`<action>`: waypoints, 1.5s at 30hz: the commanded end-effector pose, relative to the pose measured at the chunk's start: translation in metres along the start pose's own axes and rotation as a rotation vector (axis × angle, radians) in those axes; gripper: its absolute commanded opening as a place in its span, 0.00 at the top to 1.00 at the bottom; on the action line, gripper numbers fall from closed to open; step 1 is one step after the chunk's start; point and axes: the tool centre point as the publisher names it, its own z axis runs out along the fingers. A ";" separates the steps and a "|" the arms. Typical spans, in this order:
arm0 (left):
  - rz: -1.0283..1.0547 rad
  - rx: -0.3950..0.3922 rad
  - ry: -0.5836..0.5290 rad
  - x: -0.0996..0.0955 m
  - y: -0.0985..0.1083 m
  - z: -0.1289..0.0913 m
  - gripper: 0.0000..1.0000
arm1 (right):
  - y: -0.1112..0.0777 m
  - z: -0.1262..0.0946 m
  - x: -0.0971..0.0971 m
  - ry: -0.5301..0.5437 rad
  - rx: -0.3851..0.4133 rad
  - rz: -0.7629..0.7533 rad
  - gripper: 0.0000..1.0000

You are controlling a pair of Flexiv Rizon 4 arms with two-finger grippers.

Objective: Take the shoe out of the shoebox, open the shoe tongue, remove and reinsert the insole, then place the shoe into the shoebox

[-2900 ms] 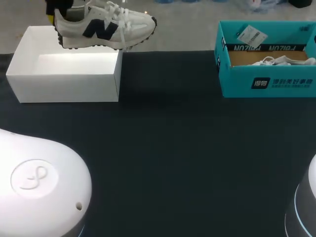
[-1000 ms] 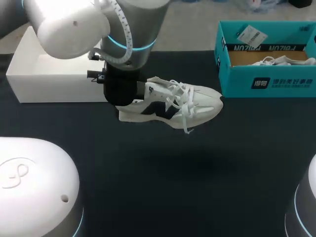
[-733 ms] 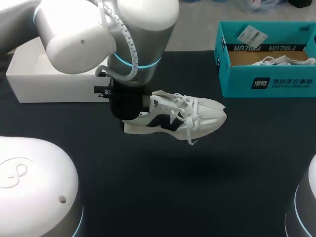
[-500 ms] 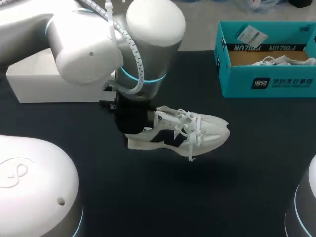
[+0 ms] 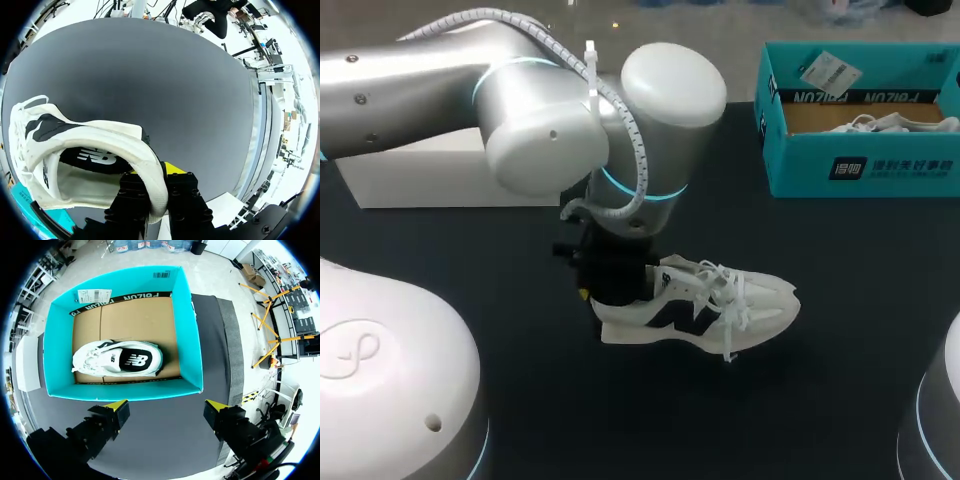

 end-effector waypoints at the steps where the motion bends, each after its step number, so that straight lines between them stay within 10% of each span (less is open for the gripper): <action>1: -0.003 0.014 0.026 -0.011 -0.002 0.010 1.00 | -0.001 0.000 0.000 0.000 -0.004 0.001 0.00; 45: 0.001 0.087 0.098 -0.007 -0.007 0.056 1.00 | -0.001 0.000 0.000 0.000 -0.004 0.001 0.00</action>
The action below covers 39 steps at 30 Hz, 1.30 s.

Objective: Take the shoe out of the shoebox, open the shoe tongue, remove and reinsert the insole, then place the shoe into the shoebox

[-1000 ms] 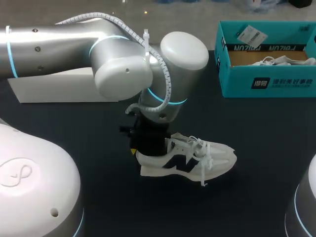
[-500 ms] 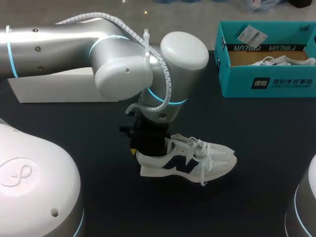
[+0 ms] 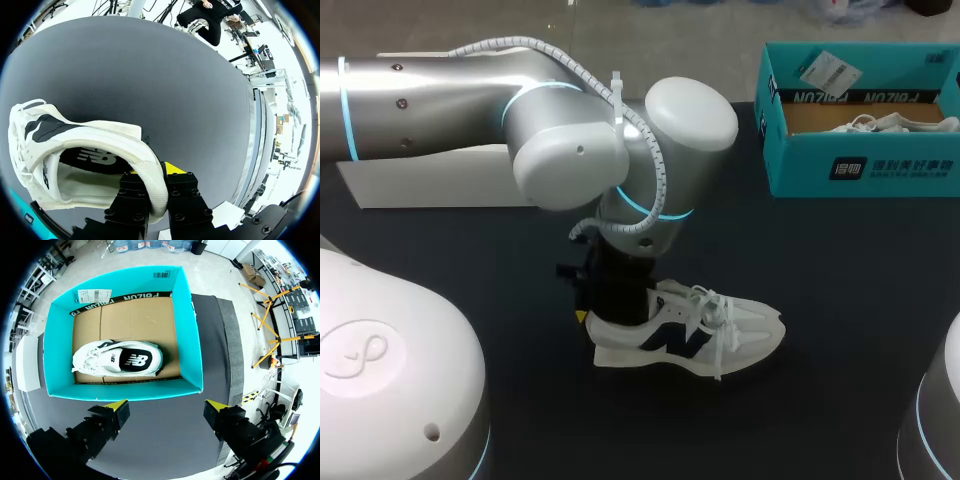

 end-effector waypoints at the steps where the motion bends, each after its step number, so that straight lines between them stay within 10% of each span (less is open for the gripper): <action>1: 0.008 0.016 0.006 -0.010 0.005 0.013 1.00 | -0.001 0.000 0.000 0.000 -0.004 0.001 0.00; 15: 0.010 0.024 0.013 -0.019 0.005 0.037 1.00 | -0.001 0.000 0.000 0.000 -0.004 0.001 0.00; 16: 0.028 0.021 -0.006 -0.018 0.004 0.036 0.91 | -0.001 0.000 0.000 0.000 -0.004 0.001 0.00; 19: 0.052 0.031 -0.053 -0.014 0.001 0.030 0.00 | -0.001 0.000 0.000 0.000 -0.004 0.001 0.00; 39: -0.660 0.045 -0.672 0.065 -0.025 -0.001 0.00 | -0.001 0.000 0.000 0.000 -0.004 0.001 0.00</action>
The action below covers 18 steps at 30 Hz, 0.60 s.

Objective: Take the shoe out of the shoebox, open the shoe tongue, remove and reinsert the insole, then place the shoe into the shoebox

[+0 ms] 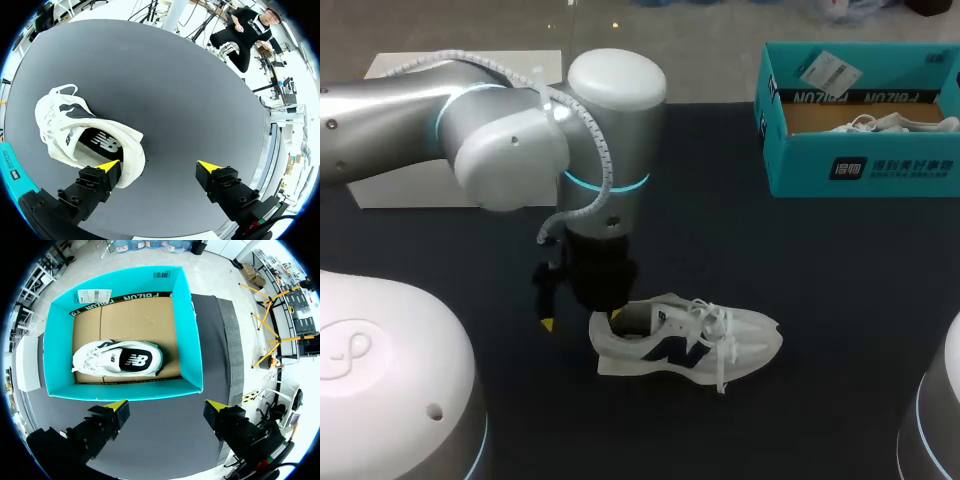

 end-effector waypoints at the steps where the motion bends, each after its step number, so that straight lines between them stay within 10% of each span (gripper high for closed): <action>1: -0.352 -0.027 -0.546 0.049 0.000 0.000 0.00 | -0.001 0.000 0.000 0.000 -0.004 0.001 0.00; 18: -0.274 -0.009 -0.577 0.054 0.008 0.002 0.00 | -0.001 0.000 0.000 0.000 -0.004 0.001 0.00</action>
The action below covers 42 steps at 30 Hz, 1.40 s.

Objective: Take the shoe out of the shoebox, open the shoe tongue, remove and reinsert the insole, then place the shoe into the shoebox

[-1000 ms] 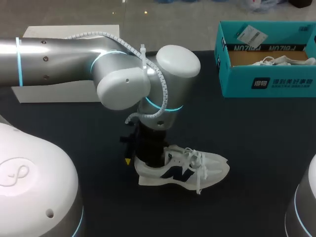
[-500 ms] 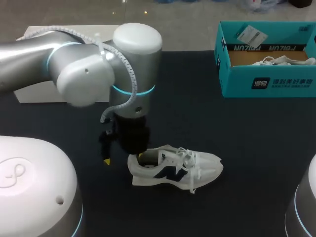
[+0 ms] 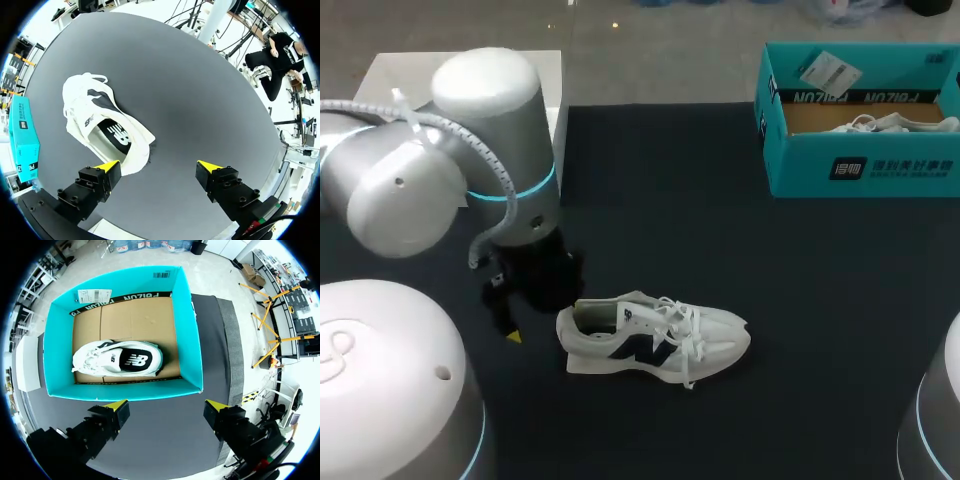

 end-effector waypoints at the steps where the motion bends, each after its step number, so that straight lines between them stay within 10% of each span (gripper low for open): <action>1: 0.001 -0.002 -0.360 0.010 0.000 0.000 0.00 | -0.001 0.000 0.000 0.000 -0.004 0.001 0.00; 30: 0.001 -0.002 -0.360 0.010 0.000 0.000 0.00 | -0.001 0.000 0.000 0.000 -0.004 0.001 0.00; 33: -0.162 0.314 -0.387 0.008 -0.001 0.005 0.00 | -0.001 0.000 0.000 0.000 -0.004 0.001 0.00; 42: -0.432 0.576 -0.497 0.019 0.026 -0.009 0.00 | -0.001 0.000 0.000 0.000 -0.004 0.001 0.00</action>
